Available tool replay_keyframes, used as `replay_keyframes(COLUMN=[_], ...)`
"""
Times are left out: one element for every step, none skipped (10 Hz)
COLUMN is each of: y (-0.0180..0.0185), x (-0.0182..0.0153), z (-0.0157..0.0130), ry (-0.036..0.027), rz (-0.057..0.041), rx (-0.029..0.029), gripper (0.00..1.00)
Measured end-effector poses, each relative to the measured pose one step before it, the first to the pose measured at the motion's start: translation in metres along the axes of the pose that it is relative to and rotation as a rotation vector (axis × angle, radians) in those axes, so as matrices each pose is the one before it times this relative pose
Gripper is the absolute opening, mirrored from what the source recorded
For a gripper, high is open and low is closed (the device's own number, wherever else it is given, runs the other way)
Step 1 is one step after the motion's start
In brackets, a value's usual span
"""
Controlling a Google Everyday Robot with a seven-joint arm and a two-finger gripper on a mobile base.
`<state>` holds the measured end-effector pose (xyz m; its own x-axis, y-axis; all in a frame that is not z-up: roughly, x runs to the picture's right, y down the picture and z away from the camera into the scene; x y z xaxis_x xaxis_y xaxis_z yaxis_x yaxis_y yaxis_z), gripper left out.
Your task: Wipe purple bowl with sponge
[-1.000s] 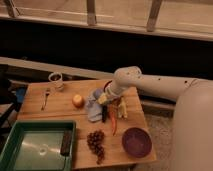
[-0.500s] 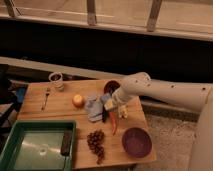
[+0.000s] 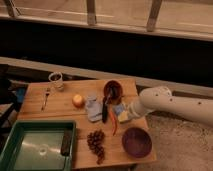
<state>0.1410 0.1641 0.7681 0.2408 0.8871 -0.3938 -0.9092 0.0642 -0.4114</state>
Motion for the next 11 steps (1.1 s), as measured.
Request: replay_keyframes(y=[-0.00131, 0.00101, 0.00063, -0.00064, 0.00036, 0.00014, -0.0011, -0.00242, -0.0066, -0.00595, -0.006], x=[0.00331, -0.00055, -0.00018, 0.00035, -0.00031, -0.00033, 0.00105, 0.00406, 0.00933, 0.00851, 0.01009], z=[-0.00076, 0.00034, 0.00019, -0.00021, 0.00027, 0.00014, -0.00087, -0.00307, -0.00467, -0.00408, -0.00449], ry=[0.00011, 0.00067, 0.00008, -0.00015, 0.00031, 0.00079, 0.00748, 0.00462, 0.00422, 0.00052, -0.00164], rz=[0.0024, -0.00221, -0.00092, 0.0012, -0.00085, -0.00001, 0.00364, 0.0063, 0.01208, 0.01331, 0.02139], rx=[-0.00552, -0.0007, -0.0008, 0.00054, -0.00032, -0.00054, 0.00134, 0.00348, 0.00966, 0.00844, 0.01041], gripper=[0.0, 0.0, 0.0, 0.0, 0.0, 0.0, 0.0, 0.0, 0.0, 0.0, 0.0])
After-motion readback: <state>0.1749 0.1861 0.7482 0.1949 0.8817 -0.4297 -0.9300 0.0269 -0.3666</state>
